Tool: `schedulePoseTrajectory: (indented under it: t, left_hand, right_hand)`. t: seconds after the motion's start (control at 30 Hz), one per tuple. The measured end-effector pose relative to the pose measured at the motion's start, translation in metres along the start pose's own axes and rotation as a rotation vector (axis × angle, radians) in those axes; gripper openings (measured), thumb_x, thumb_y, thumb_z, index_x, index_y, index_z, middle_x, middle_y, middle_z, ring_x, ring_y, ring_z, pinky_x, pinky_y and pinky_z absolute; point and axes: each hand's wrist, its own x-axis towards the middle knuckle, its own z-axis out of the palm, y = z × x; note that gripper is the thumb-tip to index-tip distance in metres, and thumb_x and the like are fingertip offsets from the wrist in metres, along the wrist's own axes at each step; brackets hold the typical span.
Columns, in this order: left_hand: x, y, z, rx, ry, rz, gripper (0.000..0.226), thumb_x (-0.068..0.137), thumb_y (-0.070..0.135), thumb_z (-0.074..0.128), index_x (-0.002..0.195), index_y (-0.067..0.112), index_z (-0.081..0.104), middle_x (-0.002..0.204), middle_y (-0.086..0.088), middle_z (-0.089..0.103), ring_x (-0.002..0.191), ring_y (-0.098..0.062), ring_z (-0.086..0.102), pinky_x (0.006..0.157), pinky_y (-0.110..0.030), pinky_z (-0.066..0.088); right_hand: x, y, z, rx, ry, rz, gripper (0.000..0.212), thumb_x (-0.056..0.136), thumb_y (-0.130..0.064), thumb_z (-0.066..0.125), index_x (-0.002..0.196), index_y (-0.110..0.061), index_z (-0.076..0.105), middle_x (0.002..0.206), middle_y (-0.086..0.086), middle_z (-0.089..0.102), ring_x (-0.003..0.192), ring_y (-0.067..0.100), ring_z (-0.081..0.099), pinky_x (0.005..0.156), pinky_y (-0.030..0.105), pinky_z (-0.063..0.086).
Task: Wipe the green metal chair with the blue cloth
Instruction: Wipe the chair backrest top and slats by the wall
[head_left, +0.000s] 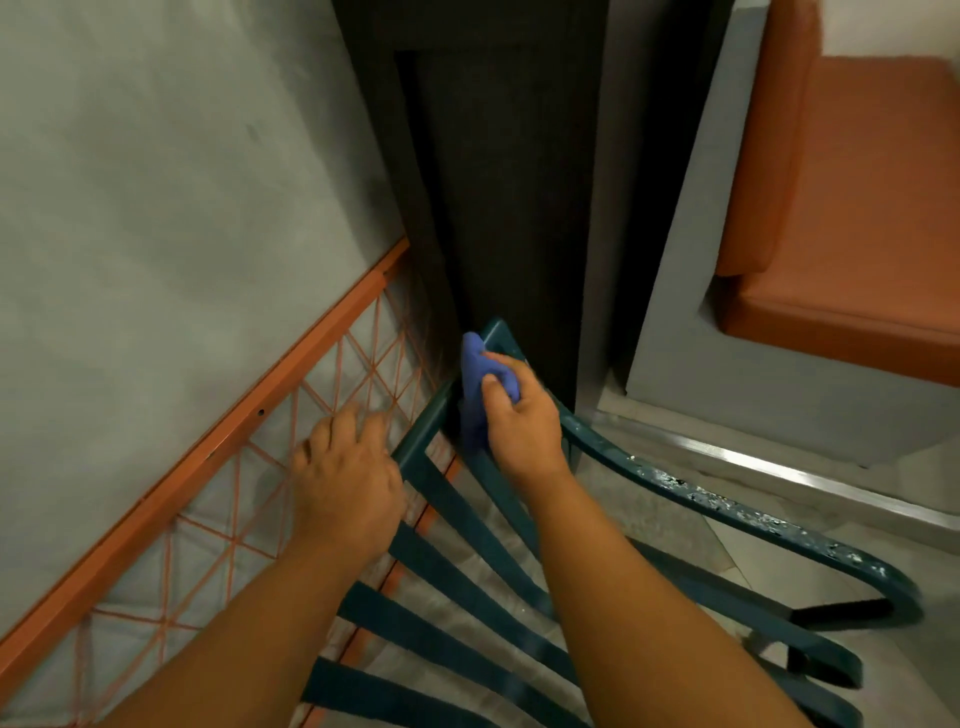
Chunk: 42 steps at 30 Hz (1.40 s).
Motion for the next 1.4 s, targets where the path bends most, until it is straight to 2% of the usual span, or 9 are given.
schedulePoseTrajectory:
  t: [0.13, 0.23, 0.33, 0.57, 0.67, 0.77, 0.93, 1.13, 1.4]
  left_hand:
    - [0.040, 0.023, -0.005, -0.054, 0.057, 0.181, 0.043, 0.090, 0.022, 0.046, 0.132, 0.017, 0.049, 0.142, -0.010, 0.042, 0.127, -0.030, 0.038, 0.100, -0.048, 0.032]
    - [0.070, 0.041, -0.002, -0.014, 0.074, 0.336, 0.043, 0.090, 0.022, 0.046, 0.133, 0.018, 0.048, 0.145, -0.007, 0.039, 0.130, -0.028, 0.036, 0.103, -0.046, 0.030]
    - [0.086, 0.051, 0.006, 0.012, 0.053, 0.440, 0.045, 0.092, 0.021, 0.046, 0.136, 0.015, 0.045, 0.145, -0.007, 0.040, 0.131, -0.027, 0.037, 0.107, -0.045, 0.030]
    - [0.089, 0.053, 0.018, -0.167, 0.103, 0.267, 0.041, 0.089, 0.023, 0.045, 0.128, 0.010, 0.048, 0.130, -0.010, 0.051, 0.118, -0.028, 0.047, 0.096, -0.044, 0.040]
    - [0.088, 0.054, 0.017, -0.049, 0.122, 0.277, 0.043, 0.087, 0.030, 0.035, 0.124, 0.011, 0.049, 0.126, -0.009, 0.053, 0.113, -0.027, 0.050, 0.090, -0.042, 0.041]
    - [0.088, 0.055, 0.017, -0.021, 0.122, 0.289, 0.044, 0.086, 0.027, 0.040, 0.127, 0.011, 0.047, 0.127, -0.009, 0.051, 0.114, -0.027, 0.049, 0.090, -0.042, 0.040]
    - [0.088, 0.055, 0.017, 0.001, 0.121, 0.309, 0.045, 0.085, 0.028, 0.032, 0.124, 0.012, 0.047, 0.123, -0.009, 0.053, 0.109, -0.027, 0.051, 0.087, -0.042, 0.041]
    - [0.090, 0.055, 0.018, 0.021, 0.100, 0.336, 0.049, 0.085, 0.026, 0.035, 0.132, 0.015, 0.043, 0.129, -0.007, 0.049, 0.112, -0.027, 0.048, 0.087, -0.044, 0.040]
    - [0.090, 0.056, 0.017, 0.033, 0.088, 0.336, 0.048, 0.089, 0.023, 0.040, 0.137, 0.018, 0.042, 0.138, -0.007, 0.043, 0.122, -0.028, 0.043, 0.094, -0.045, 0.037]
  right_hand:
    - [-0.004, 0.008, -0.016, 0.910, 0.125, 0.514, 0.029, 0.097, -0.033, 0.046, 0.122, -0.023, 0.059, 0.112, 0.015, 0.064, 0.095, 0.028, 0.062, 0.077, 0.041, 0.051]
    - [-0.002, 0.012, -0.025, 1.068, 0.187, 0.491, 0.036, 0.096, -0.031, 0.050, 0.131, -0.023, 0.055, 0.121, 0.016, 0.062, 0.100, 0.029, 0.063, 0.081, 0.043, 0.055]
    - [0.011, 0.004, -0.024, 0.880, 0.231, 0.335, 0.037, 0.097, -0.022, 0.049, 0.134, -0.022, 0.049, 0.107, 0.012, 0.064, 0.085, 0.019, 0.068, 0.061, 0.029, 0.056]
    - [0.049, -0.001, 0.000, -0.114, 0.062, -0.103, 0.046, 0.095, -0.032, 0.053, 0.139, -0.028, 0.045, 0.146, -0.002, 0.043, 0.131, 0.011, 0.039, 0.111, 0.032, 0.031]
    - [0.068, 0.011, 0.003, -0.519, -0.061, -0.247, 0.043, 0.094, -0.037, 0.051, 0.136, -0.032, 0.047, 0.153, -0.004, 0.030, 0.139, 0.021, 0.025, 0.115, 0.039, 0.022]
    - [0.082, 0.010, 0.007, -0.447, 0.014, -0.194, 0.040, 0.094, -0.035, 0.051, 0.133, -0.027, 0.051, 0.147, 0.000, 0.040, 0.130, 0.023, 0.039, 0.110, 0.041, 0.032]
    - [0.063, 0.021, 0.015, -0.389, 0.023, -0.315, 0.040, 0.095, -0.028, 0.052, 0.135, -0.022, 0.050, 0.152, 0.001, 0.035, 0.143, 0.017, 0.022, 0.118, 0.032, 0.012]
    - [0.076, 0.024, 0.015, -0.136, 0.214, 0.033, 0.044, 0.096, -0.036, 0.048, 0.139, -0.026, 0.043, 0.139, 0.001, 0.050, 0.126, 0.019, 0.046, 0.107, 0.041, 0.039]
    - [0.041, 0.071, -0.004, -0.270, 0.195, -0.038, 0.048, 0.096, -0.015, 0.052, 0.142, -0.017, 0.041, 0.151, 0.005, 0.037, 0.141, 0.016, 0.028, 0.118, 0.035, 0.022]
